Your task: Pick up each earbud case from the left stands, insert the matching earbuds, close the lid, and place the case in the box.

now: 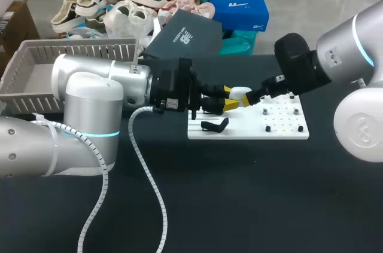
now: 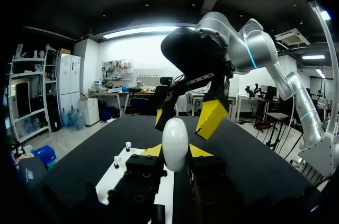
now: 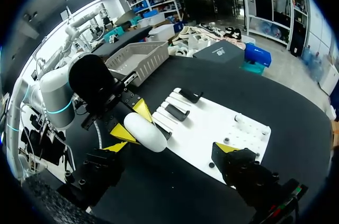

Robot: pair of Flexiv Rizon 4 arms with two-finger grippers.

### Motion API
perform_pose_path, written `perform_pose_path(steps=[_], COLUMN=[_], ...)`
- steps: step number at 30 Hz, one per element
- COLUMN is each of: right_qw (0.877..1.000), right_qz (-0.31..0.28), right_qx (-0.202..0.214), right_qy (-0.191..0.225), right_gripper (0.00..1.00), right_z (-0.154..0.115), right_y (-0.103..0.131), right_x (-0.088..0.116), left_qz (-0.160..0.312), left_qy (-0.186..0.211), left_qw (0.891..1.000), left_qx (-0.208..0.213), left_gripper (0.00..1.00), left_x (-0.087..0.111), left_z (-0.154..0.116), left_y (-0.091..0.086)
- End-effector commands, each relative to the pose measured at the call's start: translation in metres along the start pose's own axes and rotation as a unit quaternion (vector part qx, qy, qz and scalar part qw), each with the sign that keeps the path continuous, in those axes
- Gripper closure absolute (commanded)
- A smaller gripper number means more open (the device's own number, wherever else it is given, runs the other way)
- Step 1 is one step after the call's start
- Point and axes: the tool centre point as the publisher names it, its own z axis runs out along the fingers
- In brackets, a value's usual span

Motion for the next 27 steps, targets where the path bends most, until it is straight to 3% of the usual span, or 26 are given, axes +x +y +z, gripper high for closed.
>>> perform_pose_path(steps=[1,27], right_qw=[1.0,1.0], right_qz=[0.002,0.01], right_qx=[0.007,0.011], right_qy=[0.001,0.0], right_gripper=[0.0,0.0], right_z=[0.0021,0.0041], right_y=[0.0003,-0.0048], right_x=[-0.0012,-0.0083], left_qz=[0.001,0.001], left_qy=[-0.001,-0.001], left_qw=[1.0,1.0], left_qx=[0.001,0.001], left_gripper=[1.0,1.0], left_x=[0.0009,0.0009], left_z=[0.0009,0.0009], left_y=[0.0014,0.0014])
